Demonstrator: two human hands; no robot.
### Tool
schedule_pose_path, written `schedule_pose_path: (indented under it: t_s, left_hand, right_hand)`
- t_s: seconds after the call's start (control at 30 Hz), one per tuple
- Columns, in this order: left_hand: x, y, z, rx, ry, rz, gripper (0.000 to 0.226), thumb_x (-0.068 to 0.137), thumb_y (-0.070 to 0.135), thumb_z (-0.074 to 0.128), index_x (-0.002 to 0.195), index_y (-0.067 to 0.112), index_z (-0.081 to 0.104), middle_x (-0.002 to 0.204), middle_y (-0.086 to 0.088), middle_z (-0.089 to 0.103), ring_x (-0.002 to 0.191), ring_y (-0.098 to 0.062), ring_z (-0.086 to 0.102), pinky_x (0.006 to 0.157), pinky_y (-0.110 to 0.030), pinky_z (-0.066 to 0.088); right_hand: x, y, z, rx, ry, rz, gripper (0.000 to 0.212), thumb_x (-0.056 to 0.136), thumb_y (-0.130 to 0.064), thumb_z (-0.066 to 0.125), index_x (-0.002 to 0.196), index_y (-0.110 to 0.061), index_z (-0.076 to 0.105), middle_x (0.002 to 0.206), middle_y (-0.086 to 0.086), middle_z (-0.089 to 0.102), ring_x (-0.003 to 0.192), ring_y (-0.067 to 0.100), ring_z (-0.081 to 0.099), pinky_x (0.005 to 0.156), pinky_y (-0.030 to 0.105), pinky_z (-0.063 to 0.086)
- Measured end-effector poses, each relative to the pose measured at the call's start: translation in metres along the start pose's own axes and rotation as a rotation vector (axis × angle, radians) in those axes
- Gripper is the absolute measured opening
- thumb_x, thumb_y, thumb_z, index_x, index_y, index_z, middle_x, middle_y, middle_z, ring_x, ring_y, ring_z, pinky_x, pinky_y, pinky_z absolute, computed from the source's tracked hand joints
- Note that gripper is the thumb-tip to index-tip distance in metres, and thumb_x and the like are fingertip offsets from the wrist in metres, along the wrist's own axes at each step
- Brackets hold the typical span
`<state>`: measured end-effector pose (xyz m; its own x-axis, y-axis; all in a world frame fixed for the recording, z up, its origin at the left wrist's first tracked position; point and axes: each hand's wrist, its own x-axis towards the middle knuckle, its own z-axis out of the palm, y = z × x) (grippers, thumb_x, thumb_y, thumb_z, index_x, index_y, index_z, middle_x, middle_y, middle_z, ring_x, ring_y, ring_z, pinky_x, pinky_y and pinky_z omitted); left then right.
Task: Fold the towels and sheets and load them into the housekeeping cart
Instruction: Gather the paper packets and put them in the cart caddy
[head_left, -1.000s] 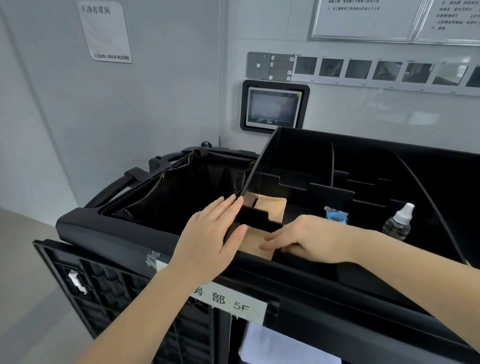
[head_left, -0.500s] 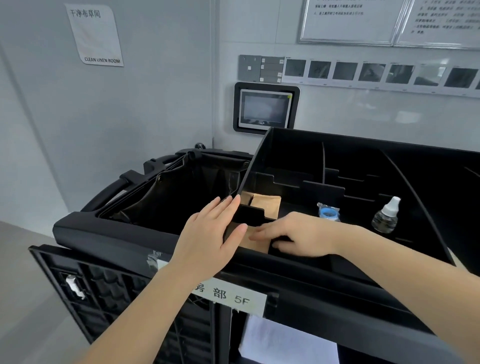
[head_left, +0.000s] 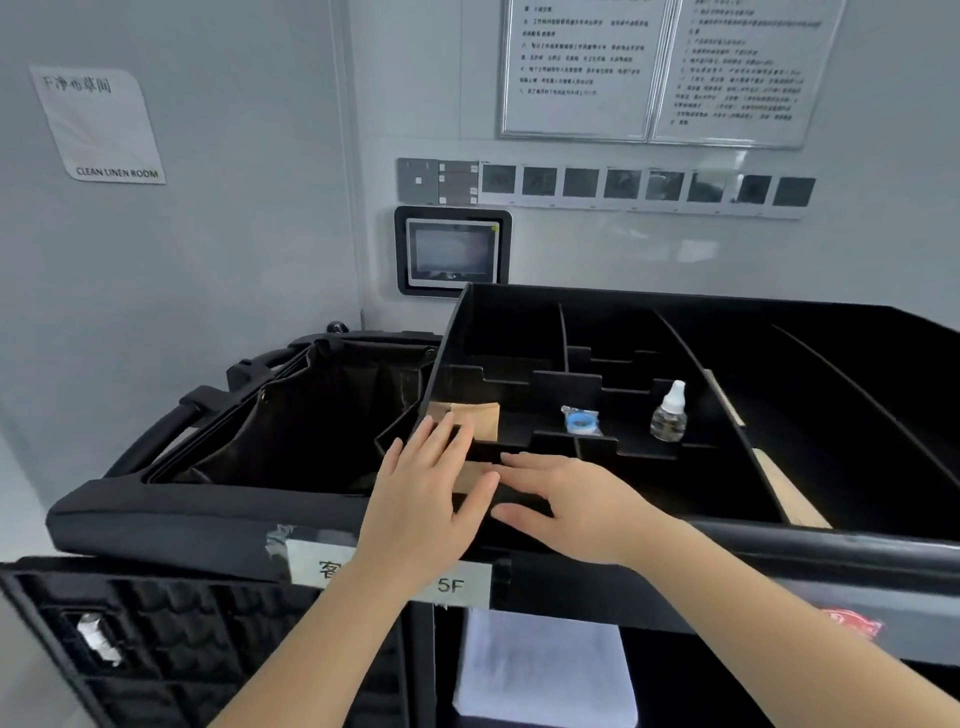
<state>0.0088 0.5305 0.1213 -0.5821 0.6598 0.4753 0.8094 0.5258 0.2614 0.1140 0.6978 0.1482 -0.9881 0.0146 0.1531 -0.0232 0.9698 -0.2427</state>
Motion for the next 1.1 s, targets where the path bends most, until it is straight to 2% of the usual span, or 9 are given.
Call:
schedule_pose_path:
  t_s: [0.07, 0.17, 0.37, 0.53, 0.73, 0.97, 1.1]
  left_hand:
    - [-0.011, 0.009, 0.002, 0.025, -0.017, -0.015, 0.071, 0.092, 0.063, 0.014, 0.154, 0.028, 0.015, 0.161, 0.007, 0.011, 0.148, -0.011, 0.0, 0.119, -0.035, -0.001]
    - [-0.033, 0.021, 0.006, 0.112, -0.038, -0.055, 0.074, 0.088, 0.066, 0.006, 0.153, 0.031, 0.014, 0.161, 0.007, 0.011, 0.148, -0.01, -0.003, 0.12, -0.04, -0.003]
    - [-0.091, 0.053, 0.008, 0.16, -0.069, -0.158, 0.068, 0.094, 0.061, 0.013, 0.154, 0.03, 0.011, 0.162, 0.004, 0.004, 0.149, -0.014, -0.006, 0.12, -0.04, -0.001]
    - [-0.16, 0.096, 0.002, 0.156, -0.063, -0.268, 0.065, 0.097, 0.059, 0.018, 0.154, 0.03, 0.006, 0.162, 0.004, 0.004, 0.149, -0.015, -0.006, 0.121, -0.041, -0.001]
    - [-0.276, 0.132, -0.005, 0.163, -0.059, -0.464, 0.067, 0.095, 0.061, 0.016, 0.154, 0.032, 0.004, 0.162, 0.005, 0.005, 0.149, -0.013, -0.005, 0.121, -0.04, 0.001]
    - [-0.432, 0.148, -0.026, 0.226, -0.044, -0.775, 0.066, 0.097, 0.057, 0.027, 0.154, 0.027, 0.014, 0.161, 0.0, 0.018, 0.149, -0.02, 0.009, 0.12, -0.043, 0.01]
    - [-0.528, 0.152, -0.05, 0.229, -0.043, -1.011, 0.067, 0.097, 0.057, 0.023, 0.154, 0.027, 0.007, 0.162, 0.001, 0.009, 0.149, -0.019, 0.004, 0.12, -0.041, 0.005]
  right_hand:
    - [-0.013, -0.004, 0.003, -0.054, 0.048, -0.003, 0.055, 0.094, -0.061, 0.034, 0.145, -0.045, 0.027, 0.153, -0.009, 0.033, 0.142, 0.011, 0.028, 0.113, 0.032, 0.025]
    - [-0.032, -0.007, 0.008, -0.154, 0.067, 0.026, 0.06, 0.092, -0.066, 0.025, 0.148, -0.042, 0.022, 0.156, -0.009, 0.027, 0.146, 0.013, 0.018, 0.118, 0.041, 0.01]
    - [-0.094, -0.005, 0.022, -0.214, 0.155, 0.094, 0.068, 0.089, -0.07, 0.015, 0.149, -0.039, 0.02, 0.16, -0.008, 0.014, 0.148, 0.014, 0.001, 0.117, 0.045, -0.008]
    - [-0.159, -0.011, 0.039, -0.065, 0.137, 0.124, 0.068, 0.088, -0.069, 0.016, 0.15, -0.039, 0.02, 0.159, -0.008, 0.017, 0.148, 0.013, 0.0, 0.119, 0.046, -0.005]
    - [-0.229, -0.051, 0.088, 0.047, 0.048, 0.036, 0.06, 0.095, -0.062, 0.026, 0.15, -0.037, 0.022, 0.159, -0.007, 0.016, 0.148, 0.011, 0.001, 0.119, 0.044, -0.003]
    - [-0.284, -0.155, 0.157, 0.057, -0.041, -0.234, 0.057, 0.098, -0.057, 0.027, 0.149, -0.035, 0.026, 0.159, -0.004, 0.019, 0.148, 0.013, 0.006, 0.119, 0.044, 0.001]
    - [-0.312, -0.232, 0.196, 0.115, -0.151, -0.391, 0.053, 0.099, -0.052, 0.03, 0.149, -0.035, 0.026, 0.159, -0.005, 0.019, 0.148, 0.011, 0.006, 0.119, 0.043, 0.001]
